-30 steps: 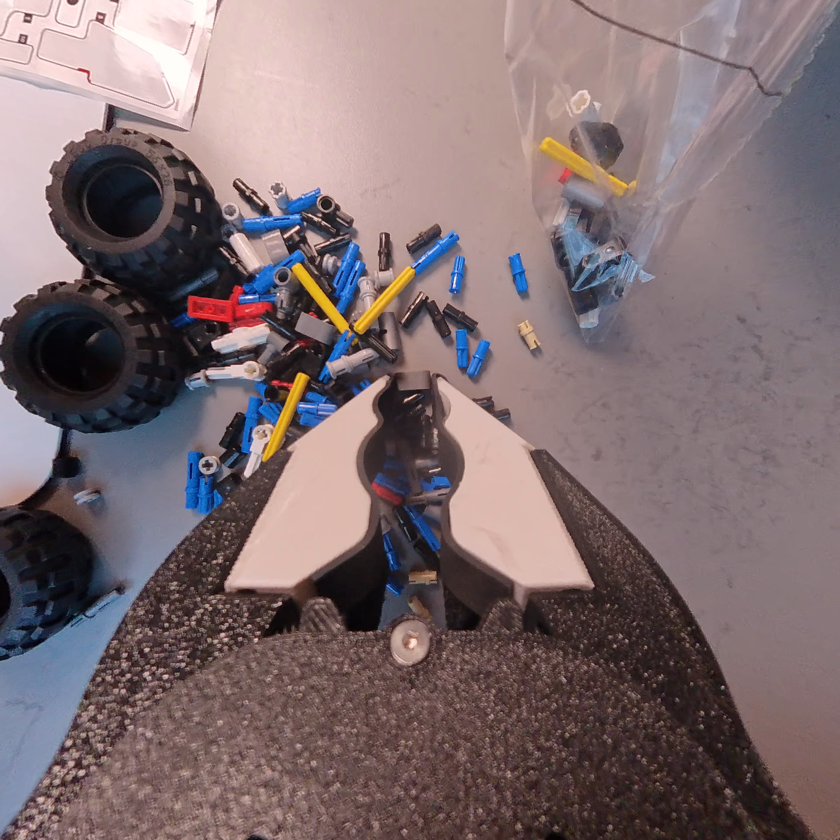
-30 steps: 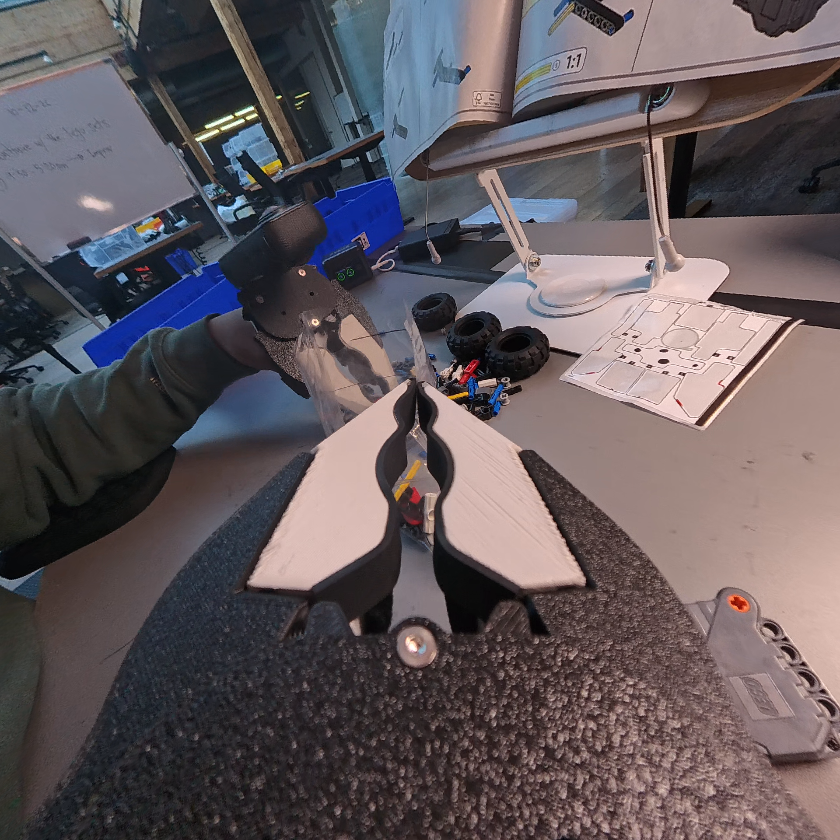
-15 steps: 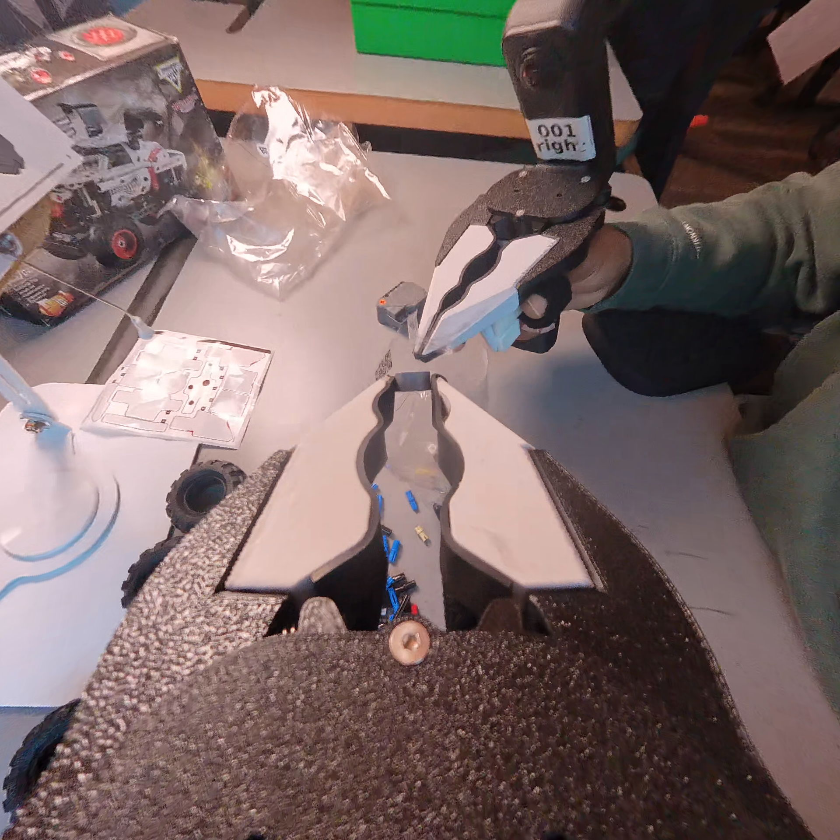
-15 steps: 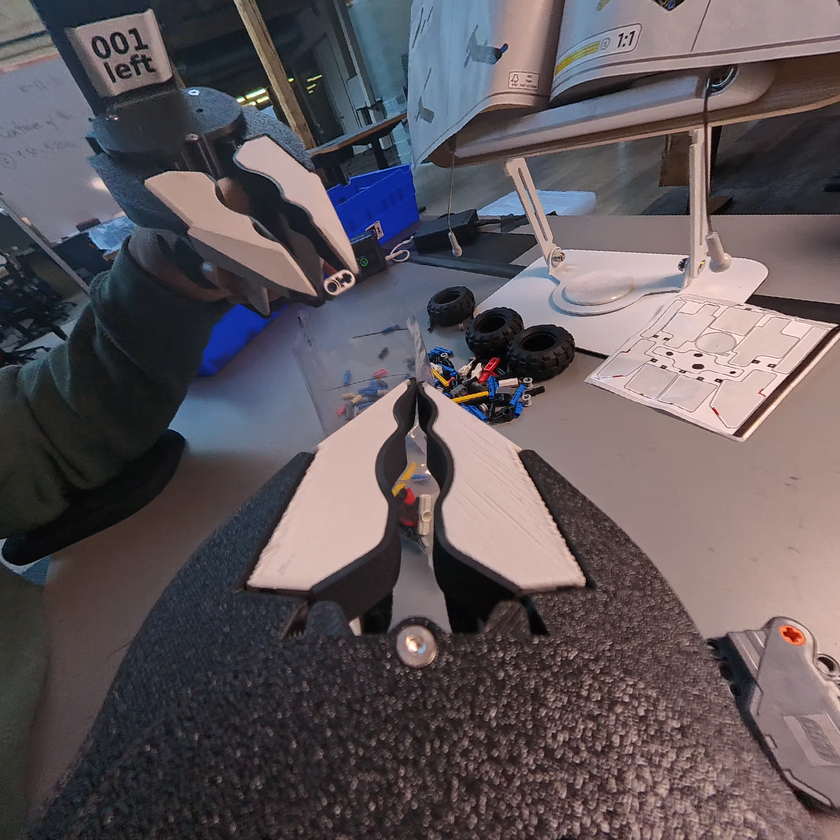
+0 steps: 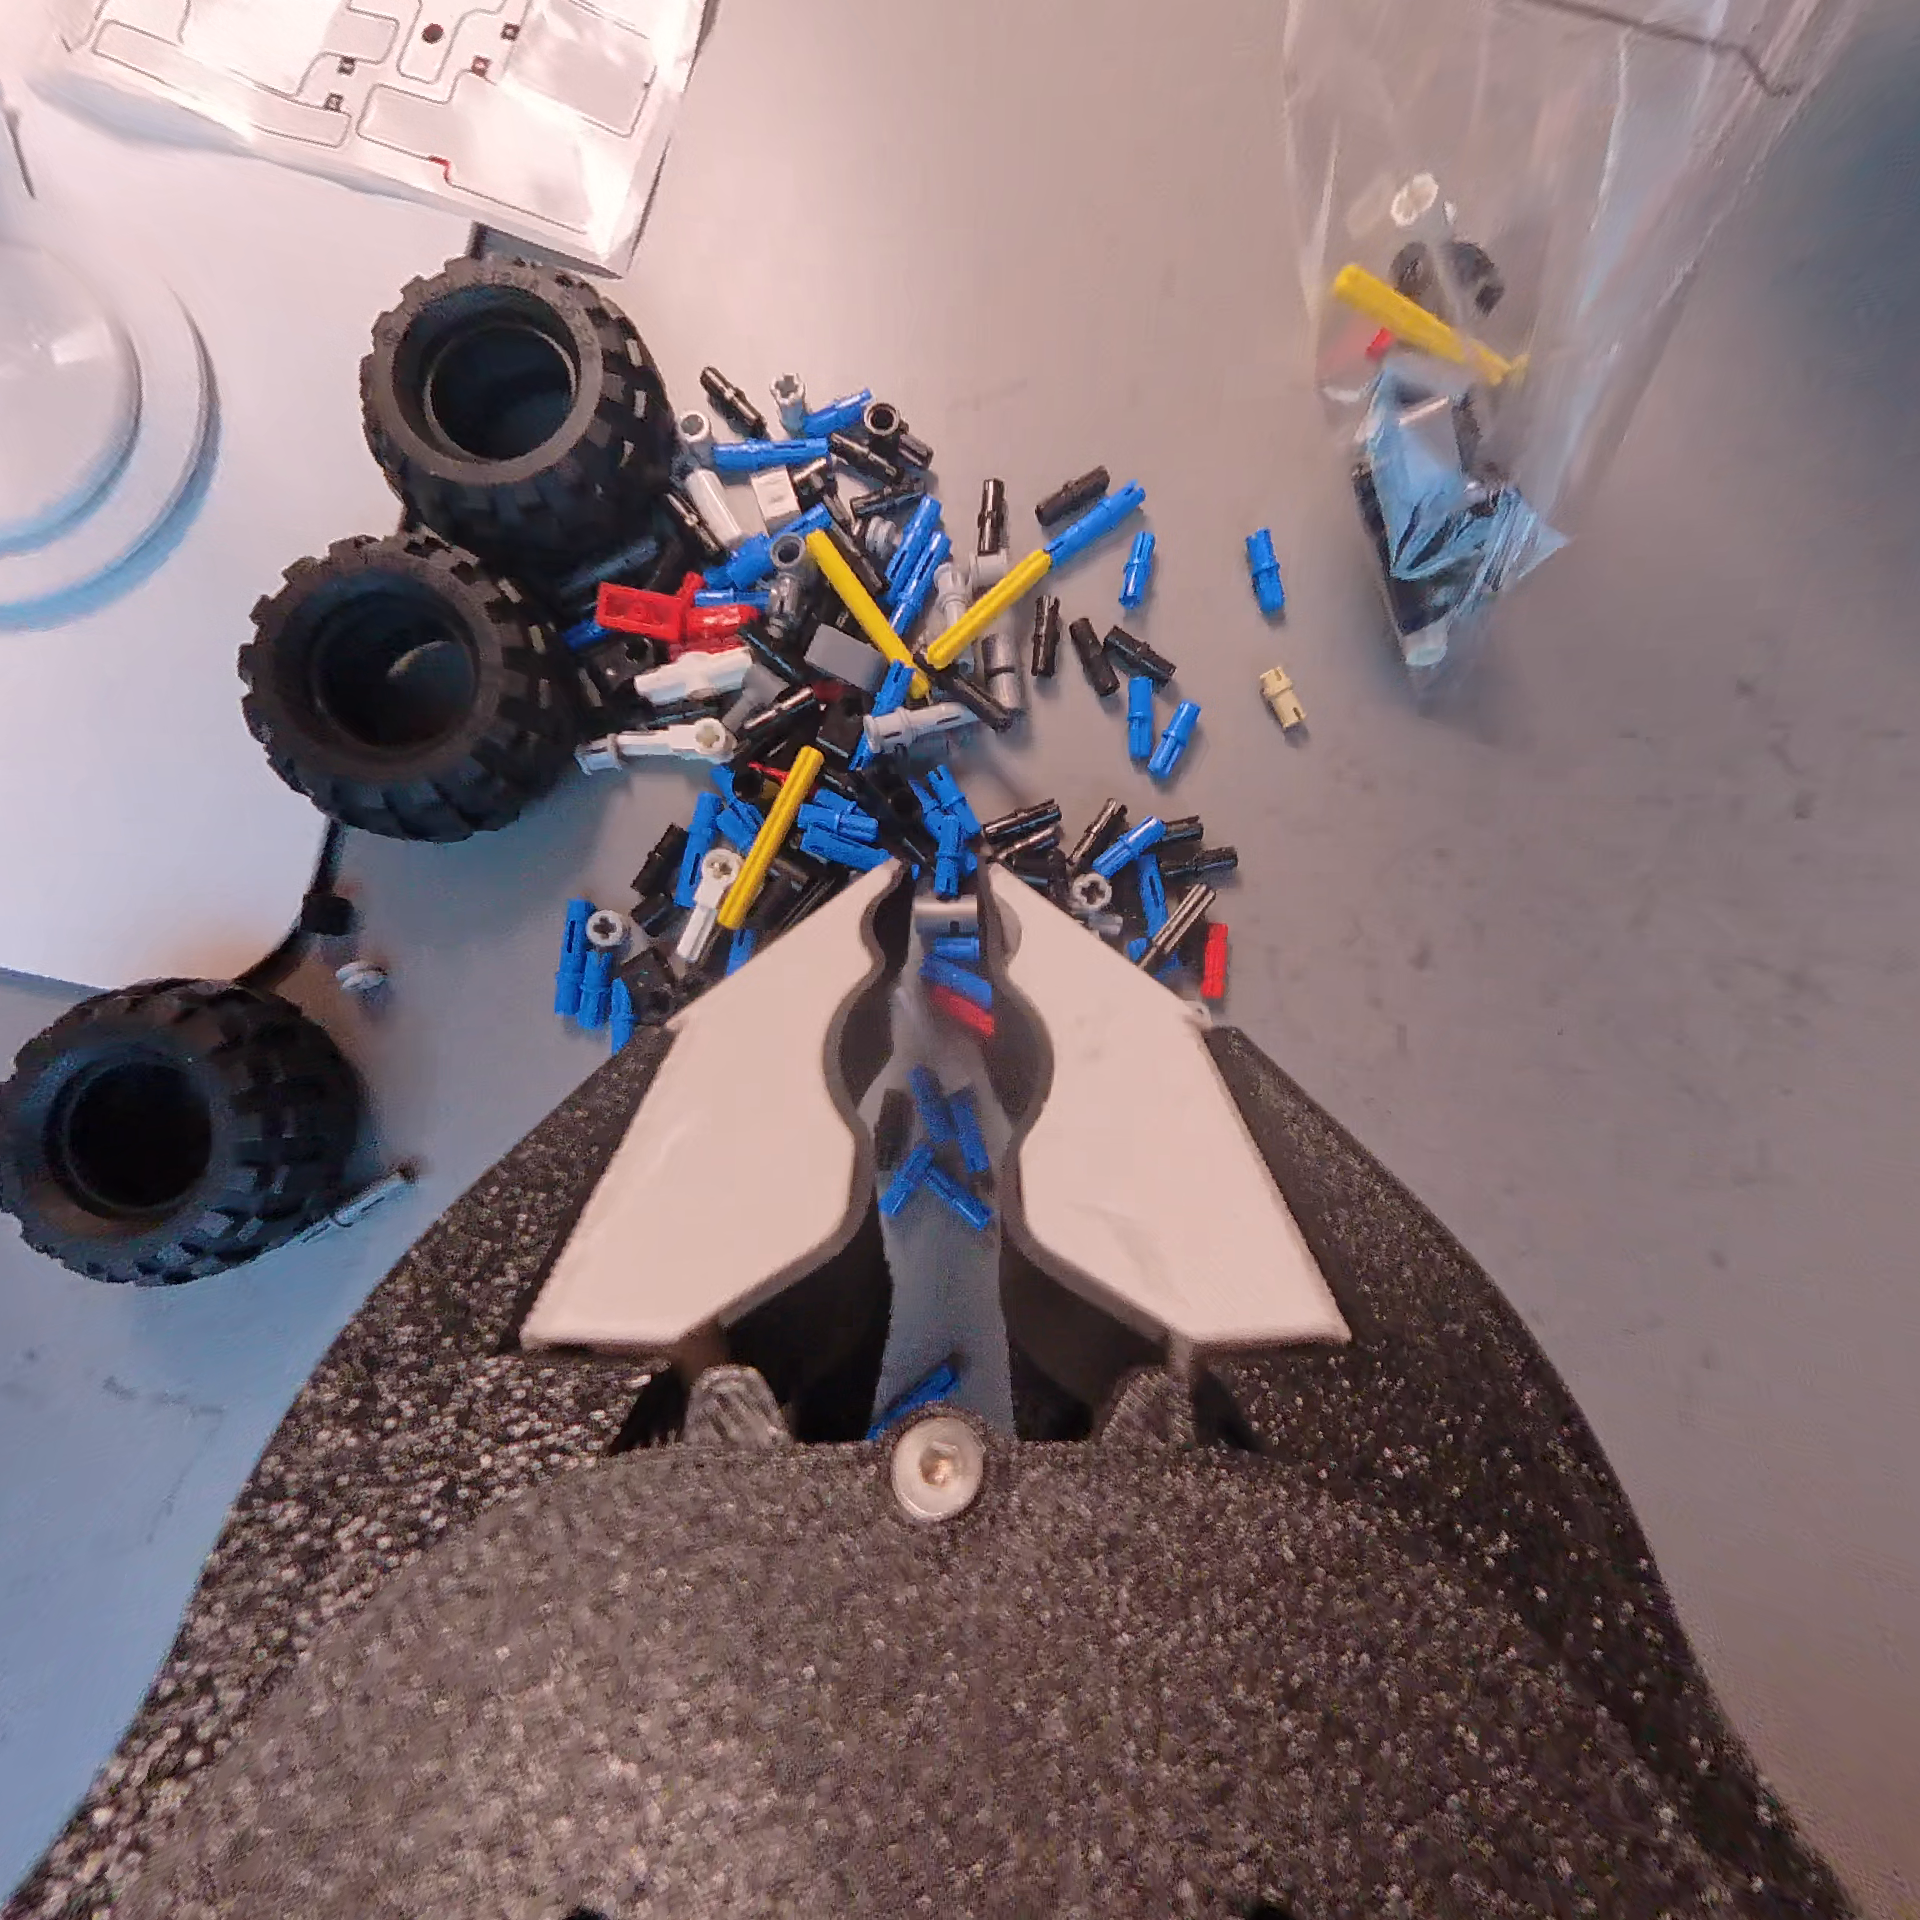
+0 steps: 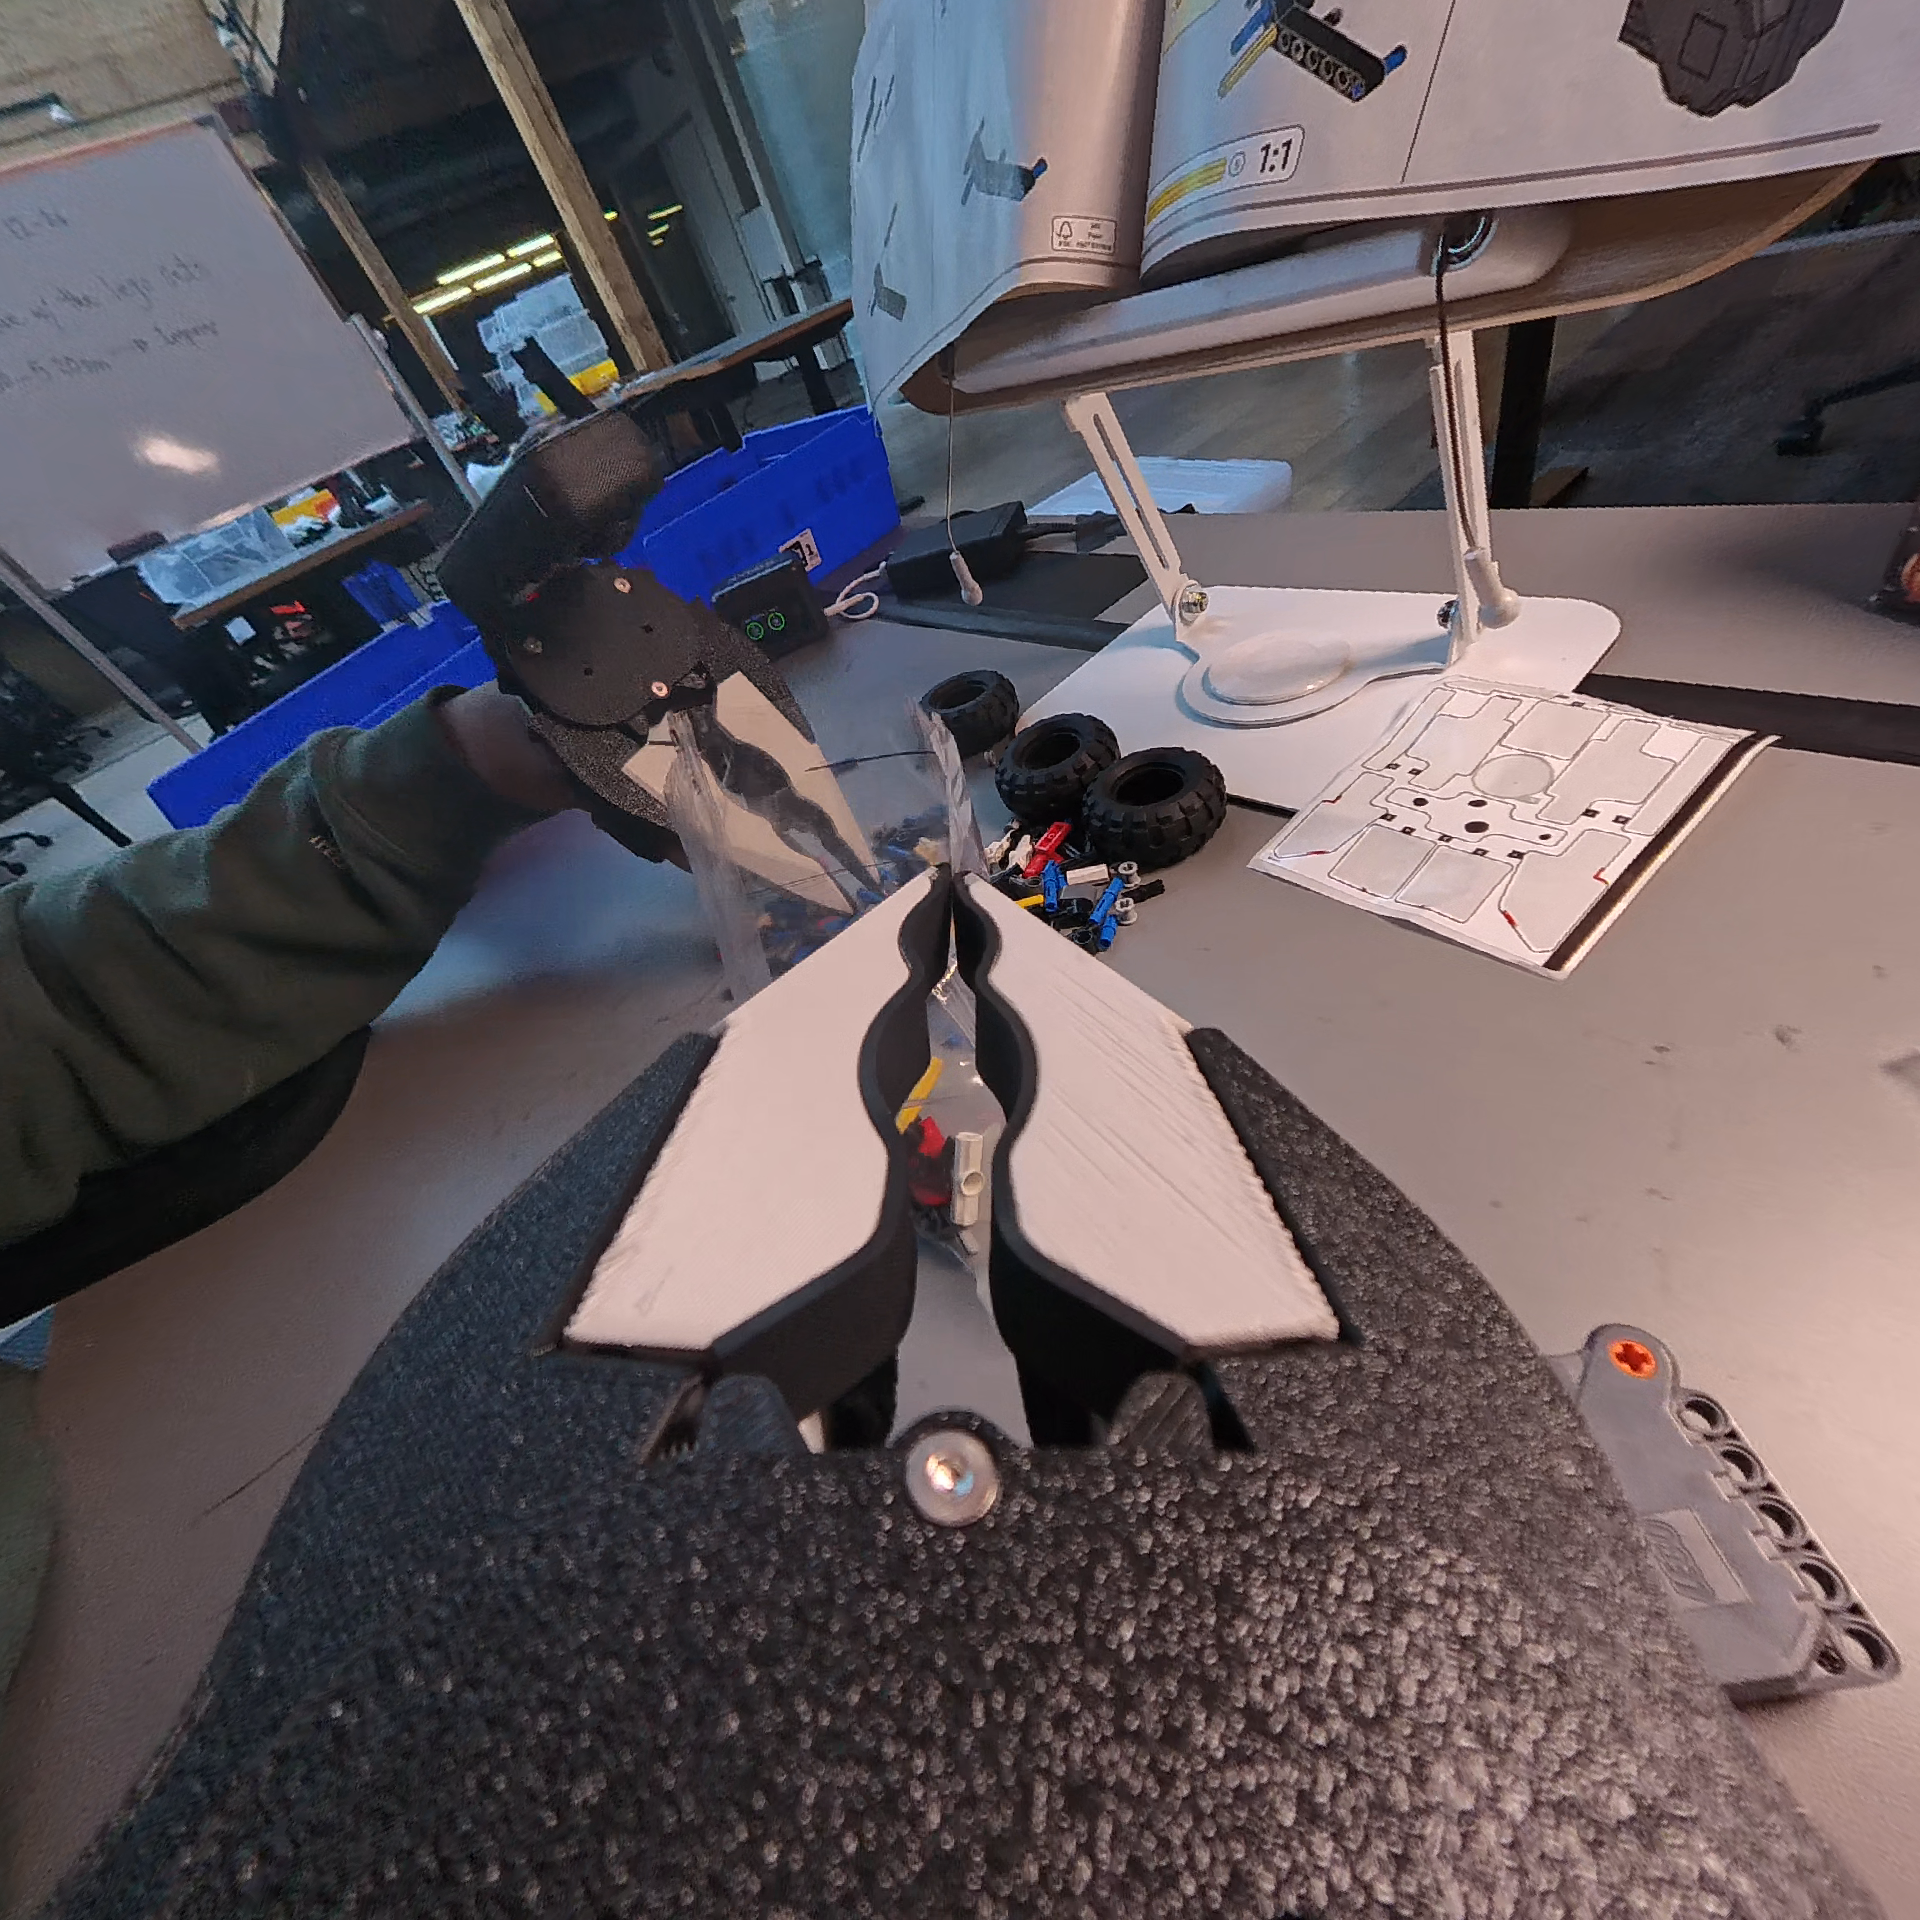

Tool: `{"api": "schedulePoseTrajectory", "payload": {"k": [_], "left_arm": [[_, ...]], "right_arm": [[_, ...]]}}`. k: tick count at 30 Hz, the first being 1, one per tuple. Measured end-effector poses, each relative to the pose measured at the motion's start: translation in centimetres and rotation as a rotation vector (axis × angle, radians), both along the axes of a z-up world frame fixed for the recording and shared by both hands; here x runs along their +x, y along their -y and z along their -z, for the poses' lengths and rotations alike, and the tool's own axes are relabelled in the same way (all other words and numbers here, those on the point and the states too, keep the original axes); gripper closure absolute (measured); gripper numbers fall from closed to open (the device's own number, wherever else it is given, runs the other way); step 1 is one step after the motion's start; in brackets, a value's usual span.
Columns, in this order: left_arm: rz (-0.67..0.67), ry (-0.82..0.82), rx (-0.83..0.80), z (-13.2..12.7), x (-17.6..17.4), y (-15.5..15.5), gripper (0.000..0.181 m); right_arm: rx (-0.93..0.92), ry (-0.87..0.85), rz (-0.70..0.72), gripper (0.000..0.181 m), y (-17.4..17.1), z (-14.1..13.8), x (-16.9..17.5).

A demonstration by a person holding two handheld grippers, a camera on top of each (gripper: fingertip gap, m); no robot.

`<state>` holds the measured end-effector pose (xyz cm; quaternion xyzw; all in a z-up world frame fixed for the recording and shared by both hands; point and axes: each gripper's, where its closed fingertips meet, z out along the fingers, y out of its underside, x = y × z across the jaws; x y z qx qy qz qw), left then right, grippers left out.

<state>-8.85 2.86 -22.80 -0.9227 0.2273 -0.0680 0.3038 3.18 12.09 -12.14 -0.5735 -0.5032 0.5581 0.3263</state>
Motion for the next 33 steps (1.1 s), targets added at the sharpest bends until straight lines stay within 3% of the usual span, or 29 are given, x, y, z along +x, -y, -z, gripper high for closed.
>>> {"api": "schedulePoseTrajectory", "payload": {"k": [11, 20, 33], "left_arm": [[0.034, -0.032, -0.086, 1.5, 0.2, 1.0, 0.169], [-0.008, 0.059, -0.013, -1.0, -0.8, 1.1, 0.173], [0.008, 0.056, -0.050, 0.2, -0.9, 1.6, 0.168]], "right_arm": [[0.005, -0.002, -0.005, 0.181, 0.0, 0.0, 0.1], [0.005, -0.003, -0.010, 0.181, 0.1, -0.1, 0.2], [0.006, -0.004, -0.016, 0.181, 0.1, -0.1, 0.3]]}}
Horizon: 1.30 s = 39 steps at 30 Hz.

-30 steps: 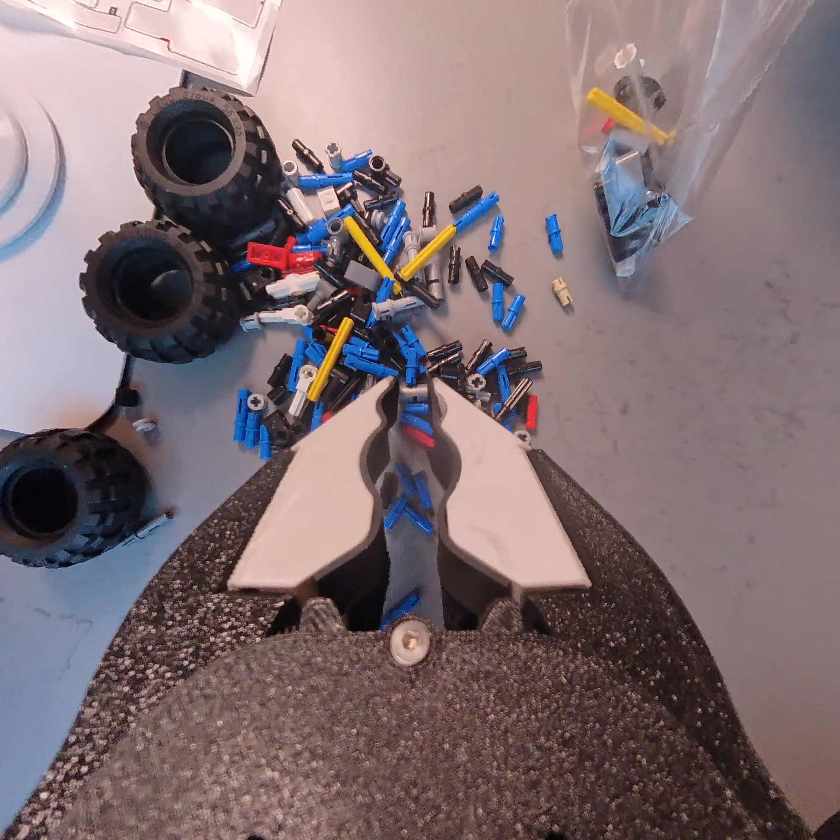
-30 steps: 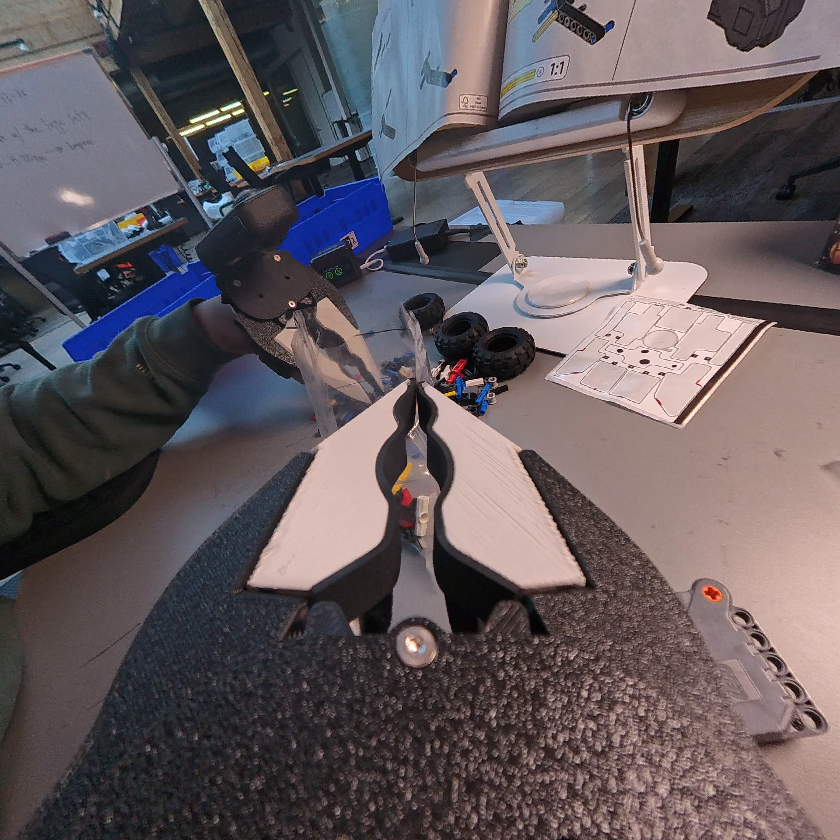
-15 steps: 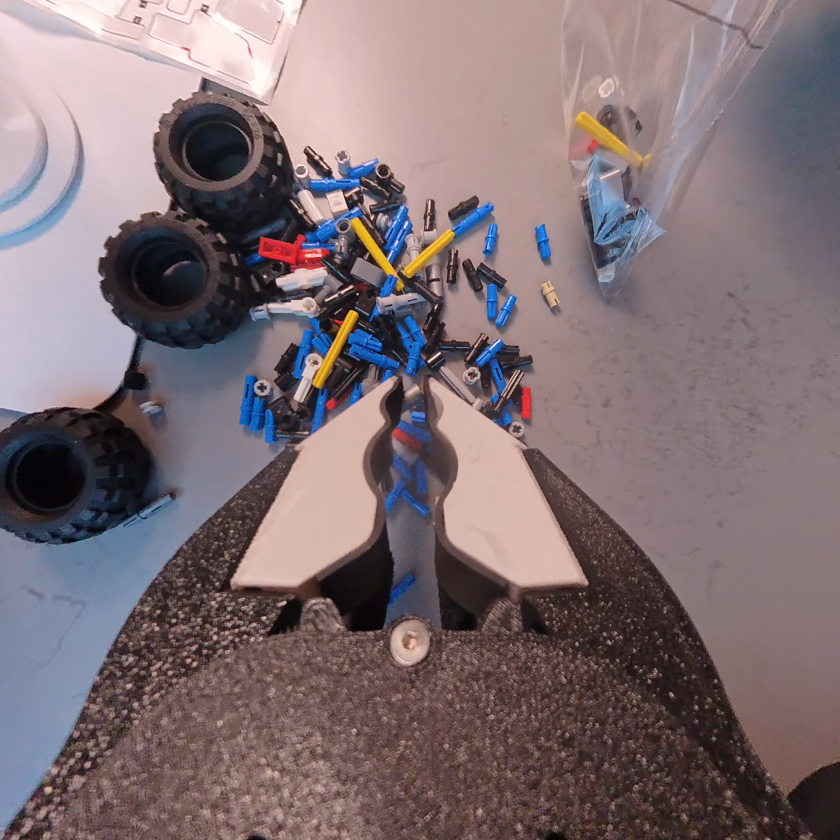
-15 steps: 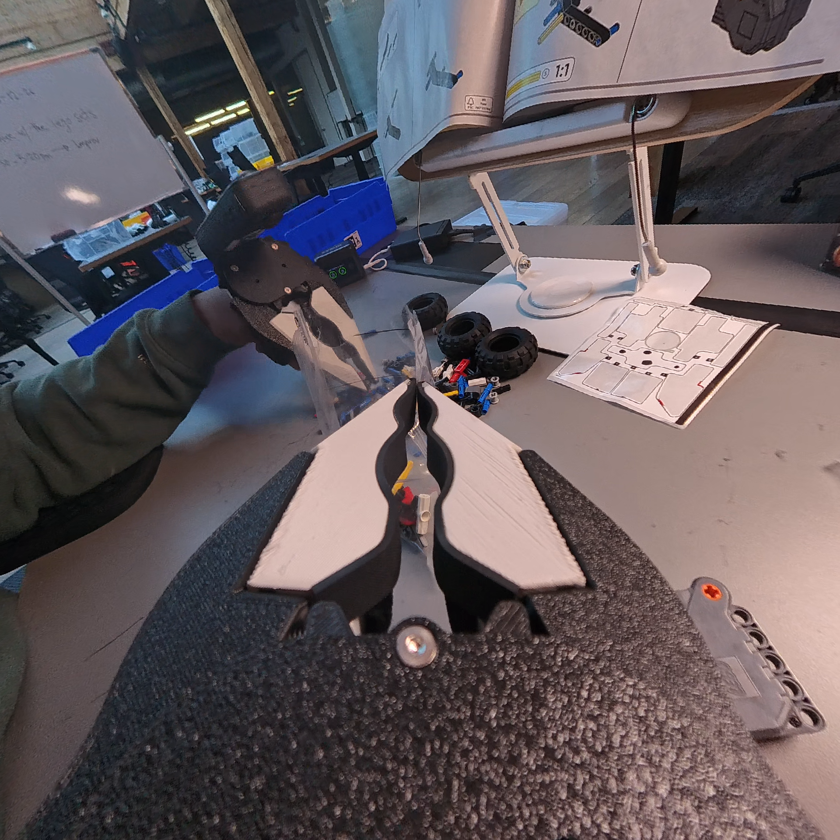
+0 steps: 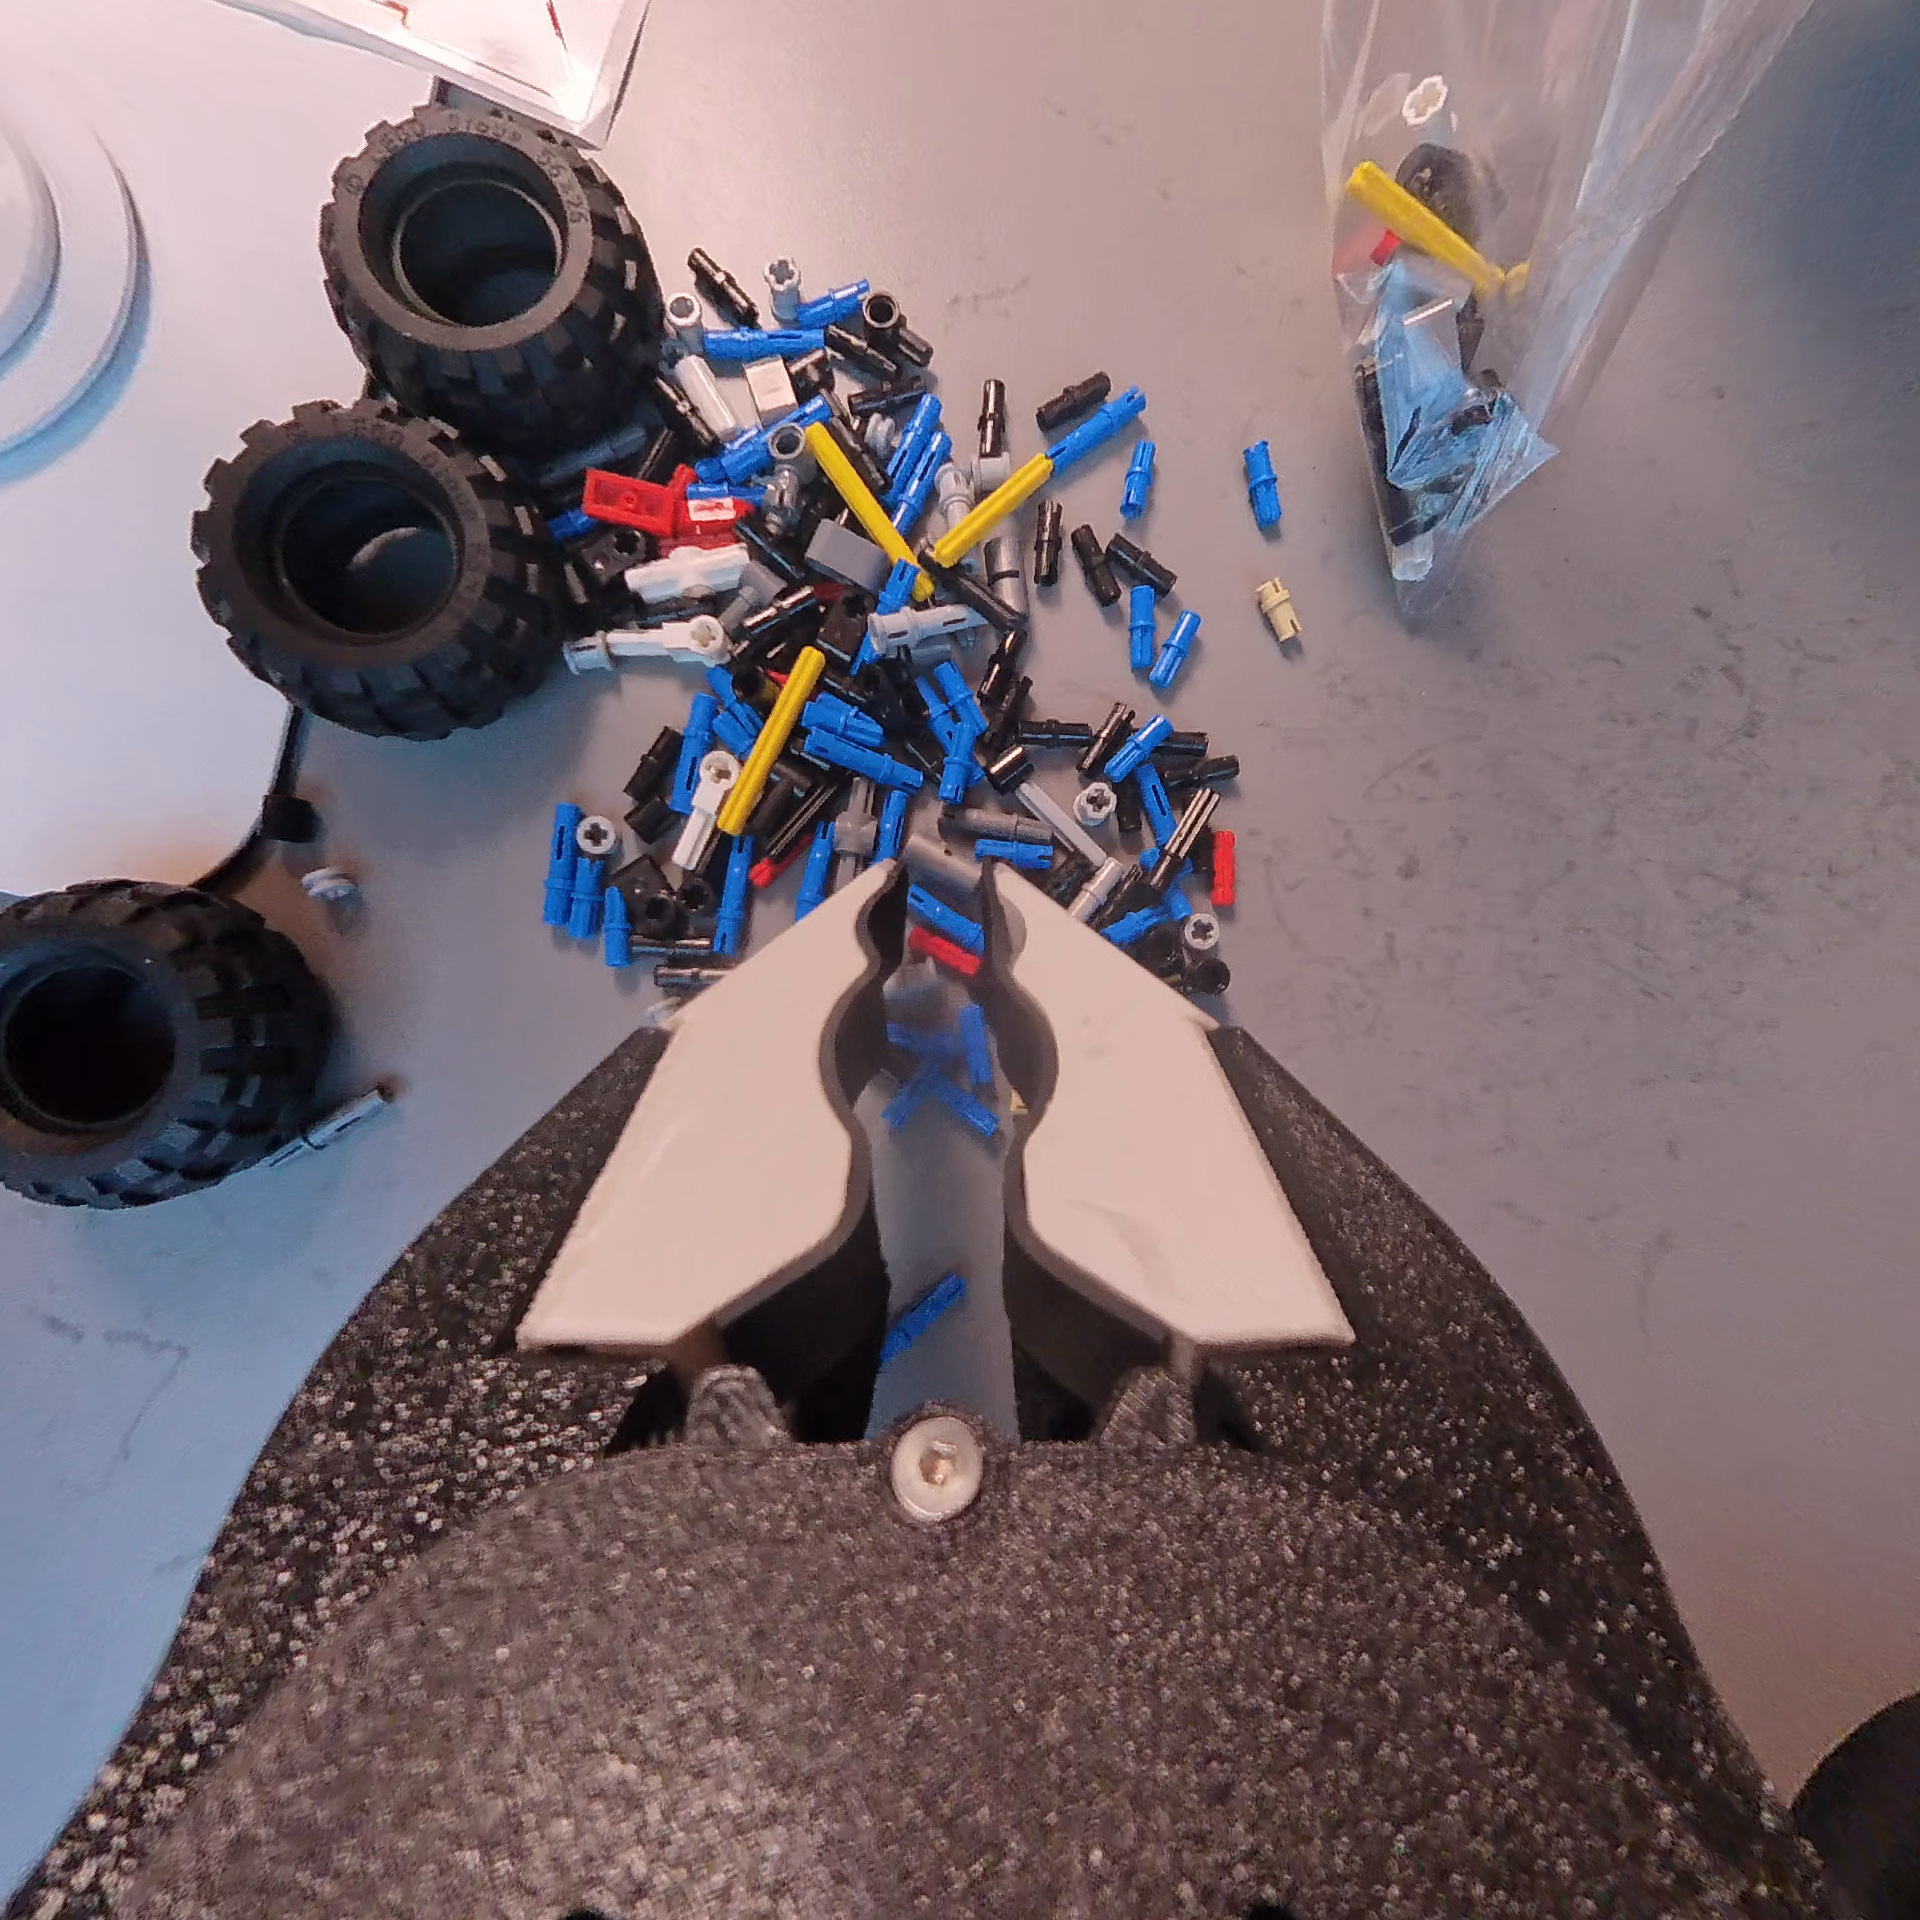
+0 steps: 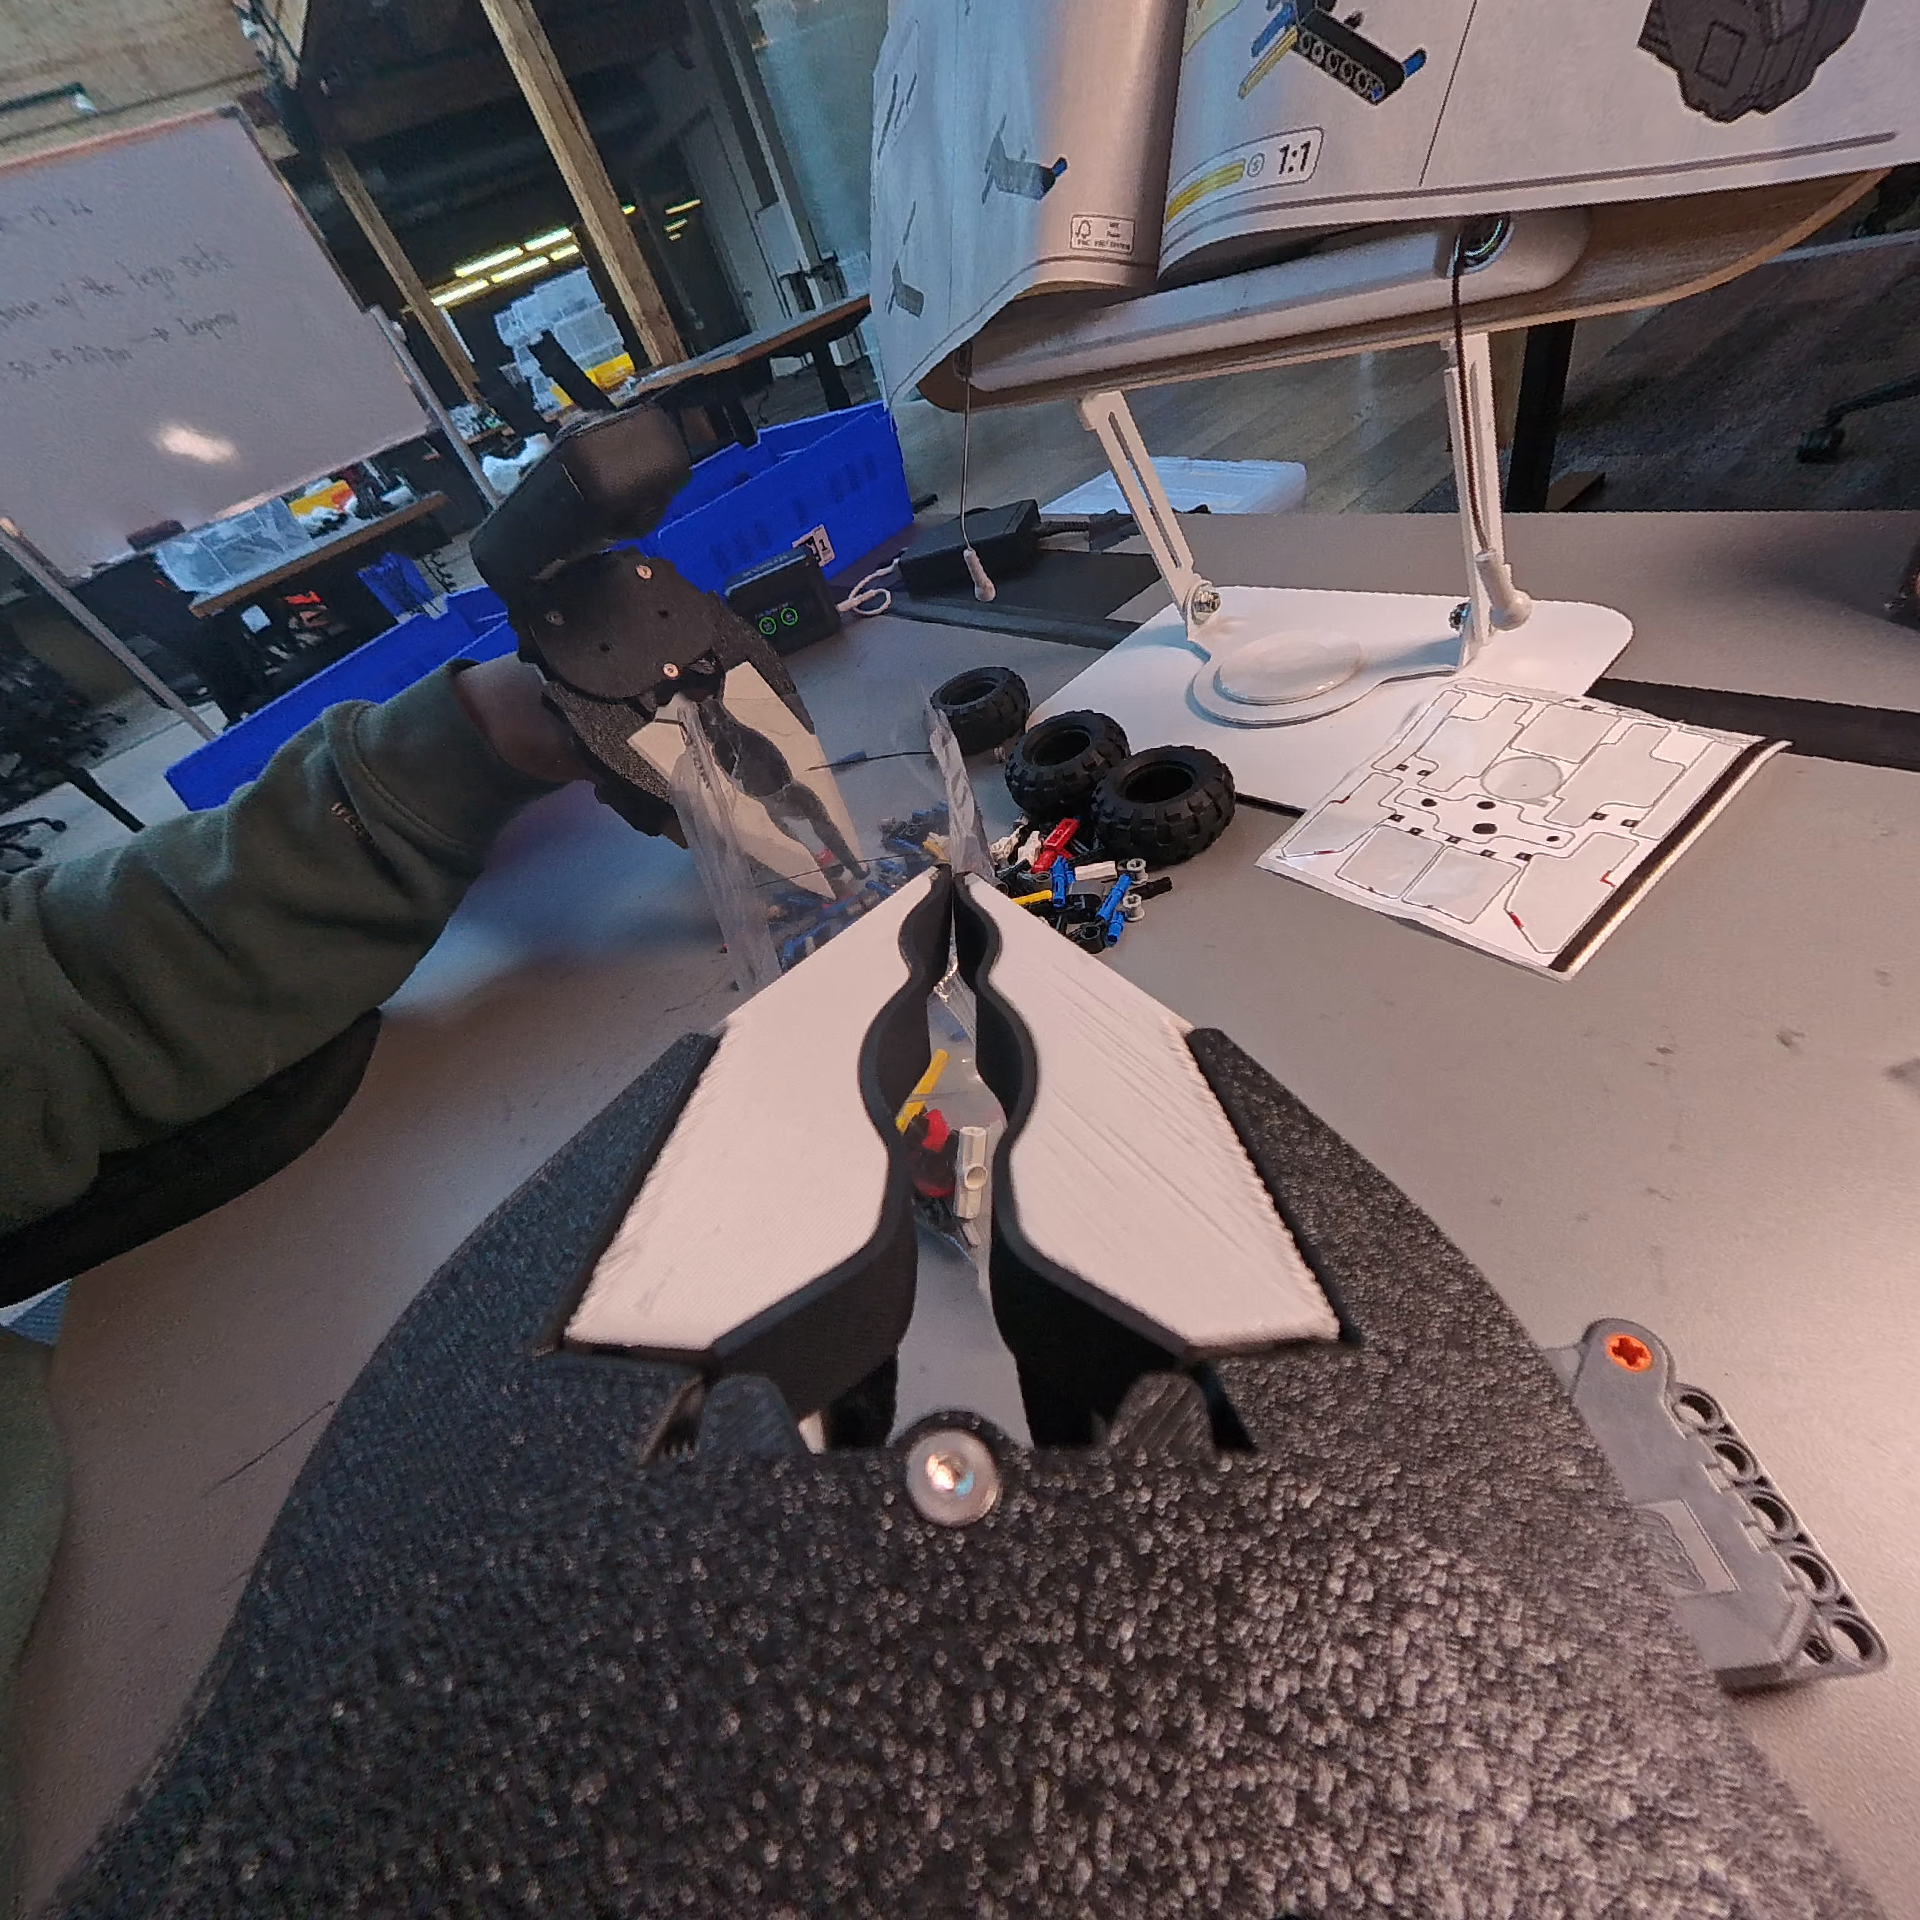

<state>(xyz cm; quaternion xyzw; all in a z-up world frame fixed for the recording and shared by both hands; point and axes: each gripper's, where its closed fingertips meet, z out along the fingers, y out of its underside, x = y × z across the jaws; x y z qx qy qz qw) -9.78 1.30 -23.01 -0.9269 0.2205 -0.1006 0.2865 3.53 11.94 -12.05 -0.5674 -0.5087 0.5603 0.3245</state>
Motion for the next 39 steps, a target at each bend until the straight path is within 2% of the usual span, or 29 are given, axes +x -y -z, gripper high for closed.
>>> {"api": "schedulePoseTrajectory", "payload": {"k": [6, 8, 12, 14, 17, 19, 21, 24, 26, 28, 30, 32, 35, 37, 39], "left_arm": [[-0.012, -0.020, -0.027, 0.9, 0.1, -0.2, 0.169], [-0.010, -0.050, -0.026, 1.2, -0.1, -0.3, 0.174], [-0.003, -0.054, 0.002, 0.4, -0.1, -0.4, 0.174], [-0.005, 0.020, 0.092, -2.2, 0.8, -1.1, 0.174], [0.019, 0.205, 0.318, -9.6, 4.3, -2.8, 0.175], [0.065, 0.235, 0.379, -12.8, 7.0, -3.5, 0.174], [0.098, 0.240, 0.372, -13.8, 9.4, -4.3, 0.174], [0.102, 0.238, 0.355, -13.4, 10.8, -5.3, 0.167], [0.085, 0.276, 0.386, -13.9, 10.3, -5.4, 0.161], [0.012, 0.291, 0.407, -14.3, 7.9, -5.2, 0.162], [-0.073, 0.168, 0.369, -12.1, 3.8, -4.7, 0.168], [-0.118, 0.066, 0.228, -7.5, 0.5, -3.4, 0.168], [-0.100, 0.005, 0.105, -1.9, -1.1, -2.0, 0.173], [-0.081, -0.030, 0.061, -0.3, -1.5, -1.6, 0.172], [-0.061, -0.046, 0.046, 0.0, -1.5, -1.5, 0.172]], "right_arm": [[0.002, 0.000, -0.001, 0.181, 0.0, 0.0, 0.1], [0.002, 0.000, -0.002, 0.181, 0.0, 0.0, 0.1], [0.001, -0.001, -0.003, 0.181, 0.1, 0.0, 0.1], [0.001, -0.001, -0.005, 0.181, 0.1, 0.0, 0.1], [0.005, -0.001, -0.013, 0.181, 0.5, 0.0, -0.1], [0.012, -0.005, -0.025, 0.181, 1.0, -0.1, -0.3], [0.031, -0.007, -0.035, 0.181, 1.6, -0.2, -0.5], [0.051, -0.005, -0.043, 0.181, 2.1, -0.1, -0.5], [0.051, -0.004, -0.043, 0.181, 2.1, 0.0, -0.4], [0.054, -0.003, -0.037, 0.181, 1.8, 0.0, -0.3], [0.047, -0.003, -0.033, 0.181, 1.6, 0.0, -0.2], [0.044, -0.003, -0.031, 0.181, 1.4, 0.0, -0.2], [0.041, -0.001, -0.031, 0.181, 1.4, 0.1, -0.2], [0.042, 0.000, -0.029, 0.181, 1.3, 0.1, -0.2], [0.043, 0.000, -0.027, 0.181, 1.2, 0.1, -0.2]]}}
